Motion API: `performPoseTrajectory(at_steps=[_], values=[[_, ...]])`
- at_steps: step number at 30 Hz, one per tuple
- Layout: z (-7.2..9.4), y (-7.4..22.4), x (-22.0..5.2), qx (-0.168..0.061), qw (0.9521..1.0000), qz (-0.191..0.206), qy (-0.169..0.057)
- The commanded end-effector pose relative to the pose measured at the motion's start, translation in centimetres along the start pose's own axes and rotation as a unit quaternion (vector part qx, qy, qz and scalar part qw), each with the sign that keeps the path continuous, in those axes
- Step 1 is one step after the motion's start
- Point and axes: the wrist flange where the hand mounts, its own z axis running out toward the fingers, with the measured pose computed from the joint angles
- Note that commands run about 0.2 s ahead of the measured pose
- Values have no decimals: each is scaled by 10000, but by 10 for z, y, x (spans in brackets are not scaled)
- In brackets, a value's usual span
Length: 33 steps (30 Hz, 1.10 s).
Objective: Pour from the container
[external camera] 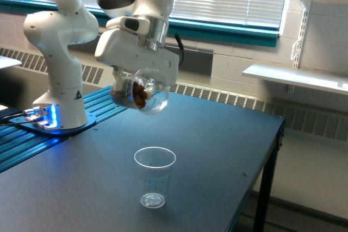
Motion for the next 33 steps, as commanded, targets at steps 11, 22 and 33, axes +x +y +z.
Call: performPoseTrajectory(at_steps=[11,22,33], values=[[22,7,-26,-438,9986,-15,-285],[35,9,-34,-707,9967,-11,-403],[44,2,-43,-832,9953,-146,-465]])
